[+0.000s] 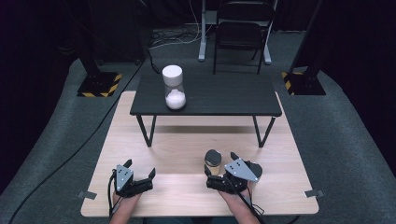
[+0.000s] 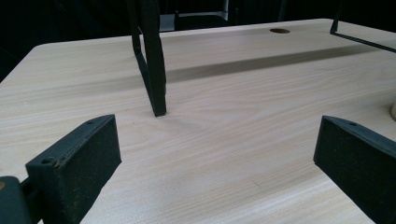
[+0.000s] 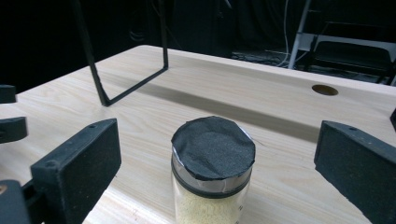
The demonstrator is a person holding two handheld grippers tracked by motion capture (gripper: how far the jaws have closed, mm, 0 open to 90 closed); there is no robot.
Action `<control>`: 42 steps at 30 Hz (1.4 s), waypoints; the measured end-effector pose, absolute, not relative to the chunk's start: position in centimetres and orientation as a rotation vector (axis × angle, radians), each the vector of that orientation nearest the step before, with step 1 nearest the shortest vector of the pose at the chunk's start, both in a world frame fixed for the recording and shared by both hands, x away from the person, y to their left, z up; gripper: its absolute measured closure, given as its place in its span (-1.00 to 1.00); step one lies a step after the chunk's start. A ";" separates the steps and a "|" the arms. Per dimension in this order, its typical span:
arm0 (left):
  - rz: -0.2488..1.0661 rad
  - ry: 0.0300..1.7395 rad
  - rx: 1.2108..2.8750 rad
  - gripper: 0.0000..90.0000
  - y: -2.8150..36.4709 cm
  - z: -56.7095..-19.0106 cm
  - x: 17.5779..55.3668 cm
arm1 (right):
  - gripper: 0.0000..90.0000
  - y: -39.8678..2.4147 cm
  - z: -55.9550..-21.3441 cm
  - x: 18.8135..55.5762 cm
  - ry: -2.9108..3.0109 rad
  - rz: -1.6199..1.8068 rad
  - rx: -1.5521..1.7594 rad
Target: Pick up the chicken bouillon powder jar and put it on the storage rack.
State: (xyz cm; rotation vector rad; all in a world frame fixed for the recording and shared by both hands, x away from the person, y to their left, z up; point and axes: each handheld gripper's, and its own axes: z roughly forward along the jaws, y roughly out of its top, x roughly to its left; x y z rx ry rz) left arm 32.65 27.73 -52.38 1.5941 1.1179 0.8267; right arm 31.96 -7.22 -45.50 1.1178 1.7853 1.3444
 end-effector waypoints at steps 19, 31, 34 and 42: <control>0.817 1.122 1.583 -1.00 27.9 -52.4 32.6 | -0.87 -5.5 -47.5 33.9 1.838 1.296 1.163; 0.805 1.121 1.579 -1.00 28.0 -52.3 32.6 | -0.57 -5.4 -48.3 35.1 1.866 1.257 1.235; 0.807 1.121 1.583 -1.00 27.9 -52.4 32.6 | -0.33 -5.3 -48.3 35.2 1.859 1.233 1.247; 0.808 1.122 1.585 -1.00 27.9 -52.4 32.7 | -0.27 -5.3 -48.2 35.1 1.847 1.229 1.258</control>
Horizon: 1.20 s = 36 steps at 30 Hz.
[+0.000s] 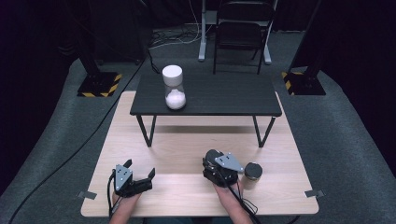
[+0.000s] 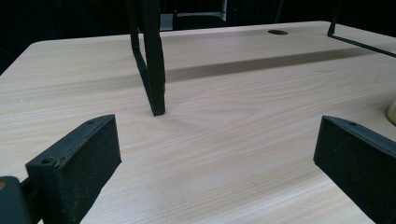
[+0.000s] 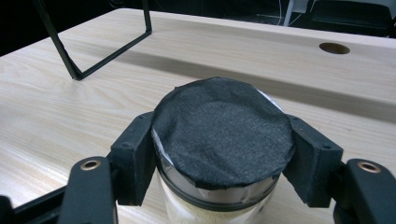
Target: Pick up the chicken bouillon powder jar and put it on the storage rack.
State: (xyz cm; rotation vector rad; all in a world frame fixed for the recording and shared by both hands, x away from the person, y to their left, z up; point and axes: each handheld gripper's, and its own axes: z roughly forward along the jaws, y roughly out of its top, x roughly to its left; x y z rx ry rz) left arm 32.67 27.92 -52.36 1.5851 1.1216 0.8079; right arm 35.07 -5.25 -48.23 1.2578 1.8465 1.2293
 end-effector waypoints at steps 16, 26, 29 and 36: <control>0.808 1.123 1.588 -1.00 27.9 -52.4 32.7 | -0.25 -5.9 -46.1 34.8 1.817 1.249 1.253; 0.807 1.125 1.589 -1.00 27.9 -52.4 32.7 | -0.25 -6.7 -43.7 34.8 1.783 1.274 1.243; 0.808 1.123 1.590 -1.00 27.9 -52.4 32.7 | -0.25 -6.9 -43.0 34.7 1.777 1.278 1.231; 0.808 1.126 1.588 -1.00 27.9 -52.4 32.7 | -0.25 -7.6 -41.1 34.9 1.753 1.297 1.225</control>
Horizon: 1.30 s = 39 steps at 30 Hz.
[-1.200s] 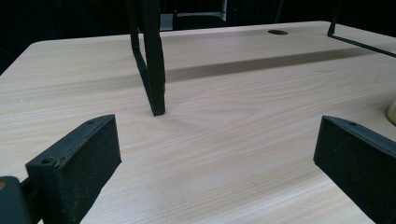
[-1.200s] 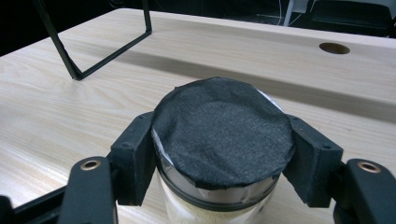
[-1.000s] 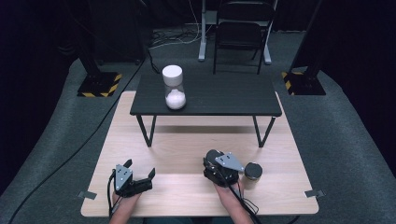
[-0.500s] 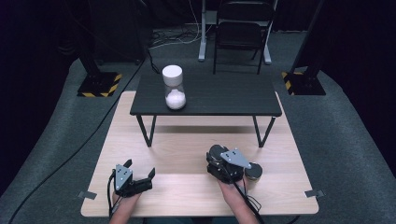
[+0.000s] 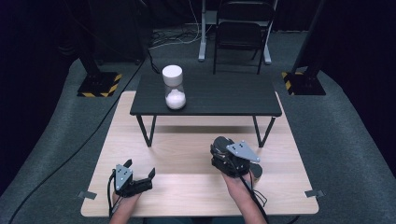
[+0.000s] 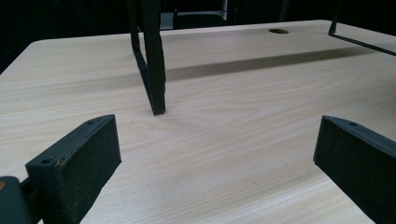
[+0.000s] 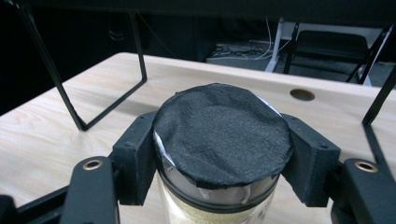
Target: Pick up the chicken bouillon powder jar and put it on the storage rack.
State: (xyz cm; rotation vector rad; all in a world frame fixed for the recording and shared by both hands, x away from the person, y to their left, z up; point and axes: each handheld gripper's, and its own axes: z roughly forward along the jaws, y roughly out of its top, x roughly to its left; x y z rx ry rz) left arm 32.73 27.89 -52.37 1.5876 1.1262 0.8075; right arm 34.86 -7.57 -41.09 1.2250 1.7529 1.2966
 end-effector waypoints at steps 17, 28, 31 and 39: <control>0.808 1.127 1.589 -1.00 27.9 -52.4 32.8 | -0.25 -7.9 -36.9 35.2 1.737 1.346 1.183; 0.802 1.130 1.586 -0.99 27.9 -52.4 32.8 | -0.25 -7.7 -34.6 35.5 1.756 1.354 1.131; 0.805 1.129 1.585 -0.99 27.9 -52.4 32.8 | -0.25 -7.9 -34.0 35.4 1.746 1.371 1.122; 0.805 1.129 1.585 -0.99 27.9 -52.4 32.8 | -0.25 -8.4 -33.0 35.7 1.736 1.377 1.116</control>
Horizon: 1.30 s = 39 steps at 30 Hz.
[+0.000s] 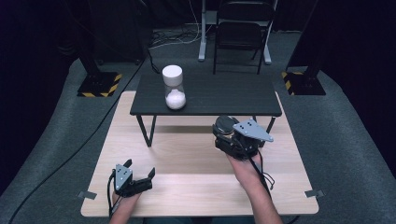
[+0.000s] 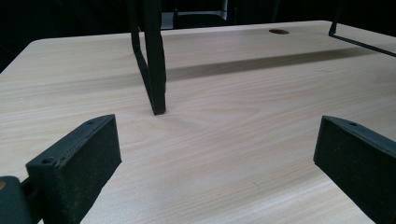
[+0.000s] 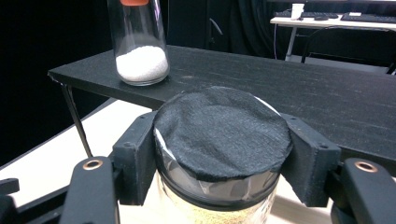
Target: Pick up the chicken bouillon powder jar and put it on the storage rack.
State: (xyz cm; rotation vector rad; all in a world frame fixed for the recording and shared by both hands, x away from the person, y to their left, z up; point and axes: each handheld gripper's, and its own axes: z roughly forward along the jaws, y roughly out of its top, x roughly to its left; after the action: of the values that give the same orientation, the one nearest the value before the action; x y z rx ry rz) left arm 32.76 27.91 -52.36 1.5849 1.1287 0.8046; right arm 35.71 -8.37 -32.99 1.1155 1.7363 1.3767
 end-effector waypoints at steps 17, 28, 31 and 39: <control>0.802 1.131 1.584 -0.99 28.0 -52.3 32.8 | -0.25 -9.0 -31.6 36.6 1.735 1.379 1.122; 0.803 1.130 1.585 -0.99 27.9 -52.4 32.8 | -0.25 -8.7 -30.2 37.7 1.751 1.383 1.084; 0.802 1.132 1.584 -0.99 28.0 -52.4 32.8 | -0.25 -8.6 -29.7 38.0 1.754 1.392 1.070; 0.800 1.130 1.584 -0.99 28.0 -52.4 32.8 | -0.25 -8.3 -29.0 39.0 1.761 1.408 1.056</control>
State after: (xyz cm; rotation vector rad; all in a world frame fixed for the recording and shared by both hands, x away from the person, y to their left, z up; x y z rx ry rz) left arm 32.77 27.98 -52.36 1.5839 1.1299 0.8003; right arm 38.96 -8.26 -28.95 1.0561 1.7606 1.4078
